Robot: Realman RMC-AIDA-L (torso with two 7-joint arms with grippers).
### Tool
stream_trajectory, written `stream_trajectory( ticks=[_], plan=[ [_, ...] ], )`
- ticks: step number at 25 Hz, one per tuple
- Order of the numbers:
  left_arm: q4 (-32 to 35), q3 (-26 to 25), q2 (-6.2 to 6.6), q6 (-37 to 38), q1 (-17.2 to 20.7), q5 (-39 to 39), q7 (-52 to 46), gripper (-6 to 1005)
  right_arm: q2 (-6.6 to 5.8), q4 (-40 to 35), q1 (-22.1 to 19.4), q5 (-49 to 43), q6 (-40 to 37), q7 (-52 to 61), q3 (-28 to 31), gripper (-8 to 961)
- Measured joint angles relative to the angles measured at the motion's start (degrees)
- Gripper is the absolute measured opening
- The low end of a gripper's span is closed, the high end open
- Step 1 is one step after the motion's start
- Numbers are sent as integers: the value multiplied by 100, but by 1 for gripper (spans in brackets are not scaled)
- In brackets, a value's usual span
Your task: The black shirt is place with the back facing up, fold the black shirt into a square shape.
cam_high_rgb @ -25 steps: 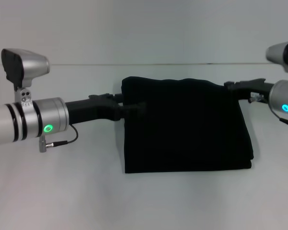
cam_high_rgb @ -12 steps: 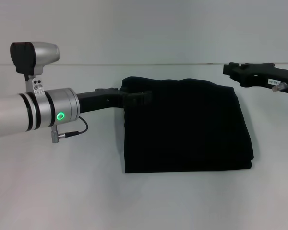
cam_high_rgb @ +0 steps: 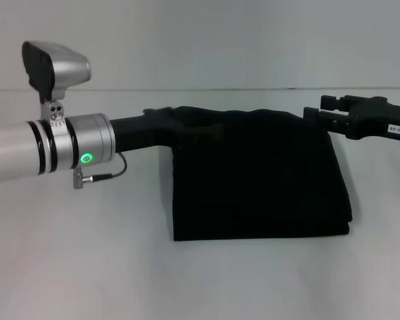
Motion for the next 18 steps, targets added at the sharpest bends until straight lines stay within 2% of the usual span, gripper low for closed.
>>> stream_trajectory(
  ticks=[3, 4, 7, 9, 15, 18],
  plan=[
    [151, 2, -37, 301, 1, -156, 652, 920, 4, -329, -69, -175, -137, 19, -54, 479],
    [261, 2, -90, 393, 47, -361, 1205, 920, 20, -443, -74, -294, -149, 56, -55, 499],
    [334, 17, -127, 405, 96, -510, 1581, 920, 49, -743, 18, -808, -131, 399, -63, 562],
    [350, 89, -127, 409, 108, -536, 1768, 920, 48, -788, 62, -937, -129, 504, -66, 808],
    [757, 700, -84, 442, 237, -273, 1852, 920, -3, -959, 472, -1696, -346, 798, -70, 931],
    [1112, 820, -107, 705, 311, 63, 1742, 920, -5, -944, 653, -1827, -405, 756, -71, 930]
  ],
)
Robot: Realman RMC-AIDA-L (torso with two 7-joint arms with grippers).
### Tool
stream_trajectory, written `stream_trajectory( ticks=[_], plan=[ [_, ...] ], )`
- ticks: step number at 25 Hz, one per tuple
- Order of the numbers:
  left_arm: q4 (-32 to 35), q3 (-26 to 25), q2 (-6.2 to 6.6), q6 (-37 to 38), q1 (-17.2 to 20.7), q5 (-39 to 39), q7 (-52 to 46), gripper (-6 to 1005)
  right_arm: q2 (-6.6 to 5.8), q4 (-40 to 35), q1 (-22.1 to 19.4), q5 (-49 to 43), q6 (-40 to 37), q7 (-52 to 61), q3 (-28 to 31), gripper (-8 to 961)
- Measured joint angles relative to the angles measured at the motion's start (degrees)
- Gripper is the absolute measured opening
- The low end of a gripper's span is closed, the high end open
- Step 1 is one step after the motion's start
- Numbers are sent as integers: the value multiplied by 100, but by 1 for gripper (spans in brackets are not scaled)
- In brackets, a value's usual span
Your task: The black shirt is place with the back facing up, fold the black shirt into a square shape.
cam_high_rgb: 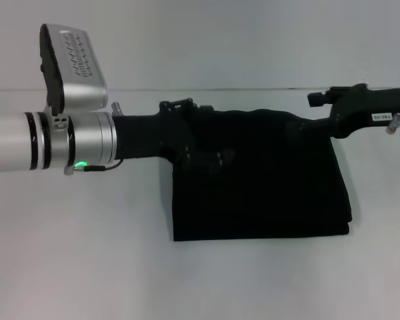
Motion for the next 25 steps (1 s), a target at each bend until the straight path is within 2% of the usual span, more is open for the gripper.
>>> stream_trajectory(
  ticks=[5, 14, 19, 25],
  plan=[
    [160, -35, 52, 452, 16, 292, -451, 920, 94, 15, 101, -39, -58, -155, -15, 929],
    [280, -77, 275, 1389, -90, 842, -1614, 920, 271, 138, 103, -27, -10, -390, -28, 927],
    [309, -142, 315, 1349, -115, 1043, -1774, 920, 333, 173, 35, -31, 27, -390, -29, 927],
    [278, -116, 300, 1155, -114, 1161, -1814, 920, 339, 182, 4, -28, 30, -388, -23, 927]
  ],
)
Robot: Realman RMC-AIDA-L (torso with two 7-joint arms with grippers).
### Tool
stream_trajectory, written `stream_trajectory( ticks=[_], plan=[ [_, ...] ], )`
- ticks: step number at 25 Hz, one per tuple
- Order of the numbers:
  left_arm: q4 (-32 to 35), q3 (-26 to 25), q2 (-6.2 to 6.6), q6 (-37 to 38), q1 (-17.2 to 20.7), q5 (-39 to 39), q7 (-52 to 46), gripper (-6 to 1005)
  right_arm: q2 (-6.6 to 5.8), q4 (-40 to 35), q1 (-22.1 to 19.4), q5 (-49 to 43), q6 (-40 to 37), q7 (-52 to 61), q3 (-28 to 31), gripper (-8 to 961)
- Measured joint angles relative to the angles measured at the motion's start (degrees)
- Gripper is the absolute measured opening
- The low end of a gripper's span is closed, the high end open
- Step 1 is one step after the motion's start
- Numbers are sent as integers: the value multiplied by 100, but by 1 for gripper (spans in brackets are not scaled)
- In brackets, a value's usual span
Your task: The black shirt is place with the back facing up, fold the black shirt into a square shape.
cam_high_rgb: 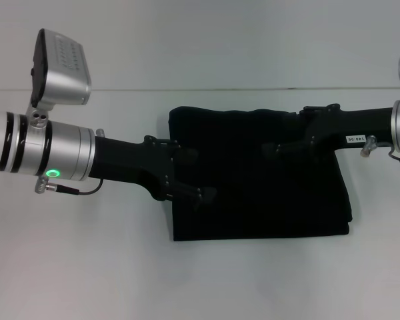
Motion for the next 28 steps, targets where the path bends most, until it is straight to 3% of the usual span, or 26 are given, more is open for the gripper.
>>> stream_trajectory(
  ticks=[28],
  plan=[
    [-36, 8, -34, -63, 35, 54, -193, 919, -3, 91, -115, -9, 134, -67, 6, 927]
  ],
)
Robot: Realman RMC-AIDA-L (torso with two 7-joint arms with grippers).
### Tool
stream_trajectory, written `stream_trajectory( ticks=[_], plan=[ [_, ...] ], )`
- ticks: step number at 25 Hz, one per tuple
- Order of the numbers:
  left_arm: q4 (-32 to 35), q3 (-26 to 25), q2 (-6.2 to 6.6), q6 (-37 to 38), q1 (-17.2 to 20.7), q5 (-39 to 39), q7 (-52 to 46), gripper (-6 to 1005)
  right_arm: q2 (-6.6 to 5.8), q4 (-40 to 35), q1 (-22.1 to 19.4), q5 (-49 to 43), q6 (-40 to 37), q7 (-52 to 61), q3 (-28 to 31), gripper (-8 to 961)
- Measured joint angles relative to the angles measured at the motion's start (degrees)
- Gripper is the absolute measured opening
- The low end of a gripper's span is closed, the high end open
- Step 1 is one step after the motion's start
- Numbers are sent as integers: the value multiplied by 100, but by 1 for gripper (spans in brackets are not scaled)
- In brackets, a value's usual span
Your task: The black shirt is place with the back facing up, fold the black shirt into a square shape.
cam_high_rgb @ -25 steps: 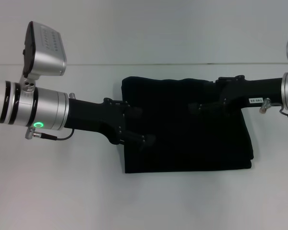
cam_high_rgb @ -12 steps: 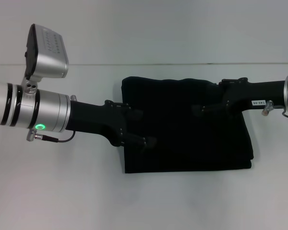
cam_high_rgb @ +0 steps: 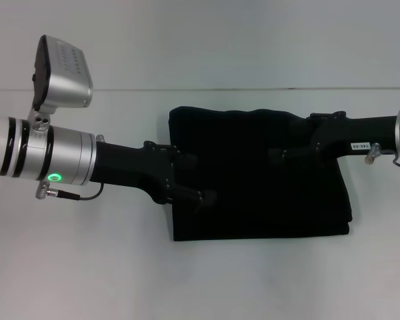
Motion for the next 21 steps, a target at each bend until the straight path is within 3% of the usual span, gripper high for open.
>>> stream_trajectory(
  ticks=[21],
  plan=[
    [26, -13, 12, -49, -22, -39, -60, 919, -19, 6, 0, 46, 10, 33, 111, 927]
  ],
)
